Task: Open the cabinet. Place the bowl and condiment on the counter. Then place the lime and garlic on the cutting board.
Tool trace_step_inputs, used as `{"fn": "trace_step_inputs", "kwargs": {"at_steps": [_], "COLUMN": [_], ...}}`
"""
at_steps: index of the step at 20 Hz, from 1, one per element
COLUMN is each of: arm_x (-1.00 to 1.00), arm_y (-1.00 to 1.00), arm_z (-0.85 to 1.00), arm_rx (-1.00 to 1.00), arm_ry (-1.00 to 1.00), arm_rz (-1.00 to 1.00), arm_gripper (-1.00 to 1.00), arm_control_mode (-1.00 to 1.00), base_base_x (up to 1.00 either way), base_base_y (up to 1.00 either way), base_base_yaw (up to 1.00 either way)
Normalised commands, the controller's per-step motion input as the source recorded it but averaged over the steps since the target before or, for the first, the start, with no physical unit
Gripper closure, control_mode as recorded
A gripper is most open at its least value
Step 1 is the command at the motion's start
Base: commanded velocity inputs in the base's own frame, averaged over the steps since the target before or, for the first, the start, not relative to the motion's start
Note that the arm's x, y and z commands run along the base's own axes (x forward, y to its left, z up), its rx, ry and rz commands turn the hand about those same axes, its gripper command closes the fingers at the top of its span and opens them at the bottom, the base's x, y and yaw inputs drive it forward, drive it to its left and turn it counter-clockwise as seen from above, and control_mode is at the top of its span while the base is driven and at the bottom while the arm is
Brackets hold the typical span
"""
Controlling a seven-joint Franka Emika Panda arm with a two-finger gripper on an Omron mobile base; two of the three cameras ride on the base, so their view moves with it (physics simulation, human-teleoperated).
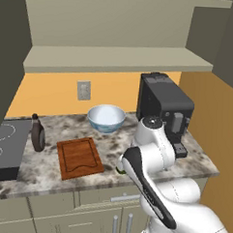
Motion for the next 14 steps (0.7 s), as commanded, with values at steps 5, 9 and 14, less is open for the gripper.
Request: {"fn": "trace_step_inputs", "kwargs": {"at_steps": [5, 9, 14], "arm_x": [0.18, 0.19, 0.2], "arm_y": [0.02, 0.04, 0.13], "arm_z": [-0.16, -0.14, -0.15], "arm_rx": [0.0, 0.0, -0.01], "arm_ry": [0.02, 0.01, 0.02], "arm_rz": [0.0, 0.0, 0.0], "arm_gripper": [-1.0, -1.0, -1.0], "arm_control_mode": [-1.0, -1.0, -1.0], "base_base_x": [0.0, 0.0, 0.0], "base_base_y": [0.0, 0.0, 0.0], "base_base_yaw": [0.0, 0.0, 0.0]}}
